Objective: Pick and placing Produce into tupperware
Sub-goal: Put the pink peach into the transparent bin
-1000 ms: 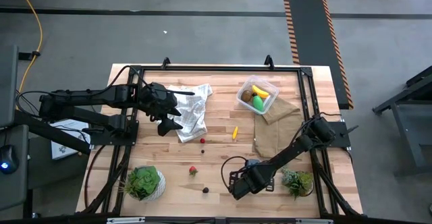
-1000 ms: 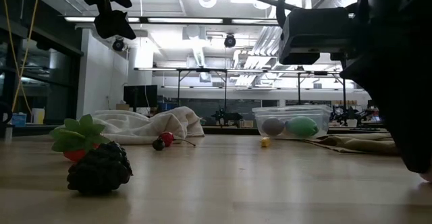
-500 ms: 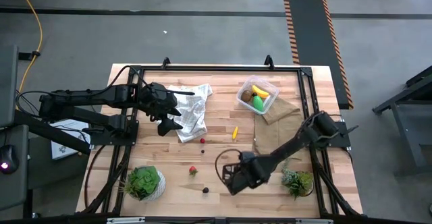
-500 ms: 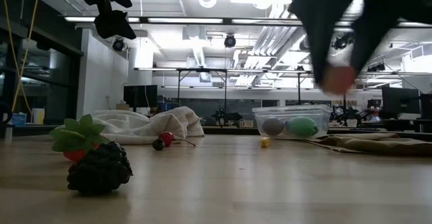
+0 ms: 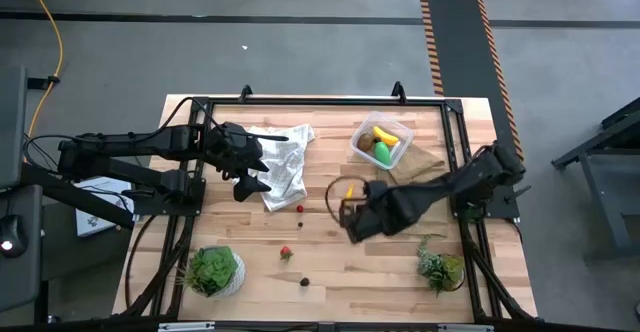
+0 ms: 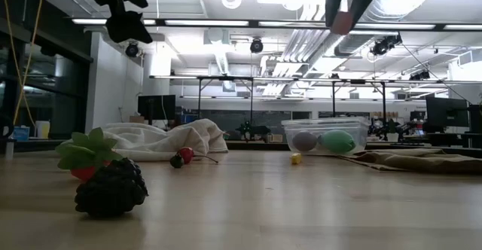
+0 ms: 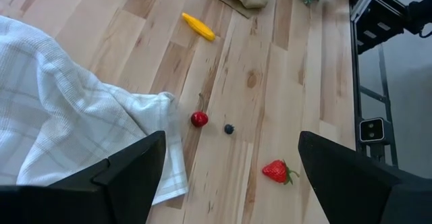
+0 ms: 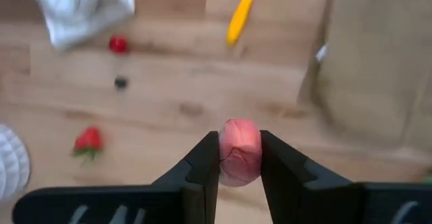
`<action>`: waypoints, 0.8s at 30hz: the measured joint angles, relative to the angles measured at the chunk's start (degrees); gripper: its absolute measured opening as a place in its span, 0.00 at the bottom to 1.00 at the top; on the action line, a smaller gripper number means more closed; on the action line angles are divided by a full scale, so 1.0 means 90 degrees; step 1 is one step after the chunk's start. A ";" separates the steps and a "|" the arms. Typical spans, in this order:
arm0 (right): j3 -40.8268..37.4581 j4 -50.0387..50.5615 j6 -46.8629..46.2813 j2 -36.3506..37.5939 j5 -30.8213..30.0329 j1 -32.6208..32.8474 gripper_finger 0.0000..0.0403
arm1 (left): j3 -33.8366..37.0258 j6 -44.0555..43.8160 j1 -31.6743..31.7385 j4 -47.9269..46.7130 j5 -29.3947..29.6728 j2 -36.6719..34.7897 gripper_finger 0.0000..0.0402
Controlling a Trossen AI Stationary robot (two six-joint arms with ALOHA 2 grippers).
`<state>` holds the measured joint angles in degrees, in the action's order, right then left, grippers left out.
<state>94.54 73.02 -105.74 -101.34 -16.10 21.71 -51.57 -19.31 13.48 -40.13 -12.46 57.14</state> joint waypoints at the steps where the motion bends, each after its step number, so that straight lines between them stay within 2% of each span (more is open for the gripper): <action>1: 0.0000 0.0094 0.0177 0.0085 -0.0004 -0.0127 0.19 | 0.0000 0.0000 0.0002 0.0005 0.0001 0.0000 0.82; 9: 0.0000 0.0534 0.2247 0.0505 0.0128 -0.1550 0.19 | 0.0000 -0.0088 0.0002 0.0047 0.0001 -0.0001 0.82; 19: -0.0002 0.0949 0.5690 0.0696 0.0881 -0.4192 0.19 | 0.0000 -0.0549 0.0000 0.0087 0.0001 -0.0001 0.82; 24: -0.0123 0.0598 0.6921 0.0675 0.1231 -0.5429 0.19 | 0.0000 -0.0841 0.0002 0.0087 0.0168 -0.0002 0.82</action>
<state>93.44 78.41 -43.45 -95.26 -5.02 -27.15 -51.57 -26.88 13.49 -39.35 -10.95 57.13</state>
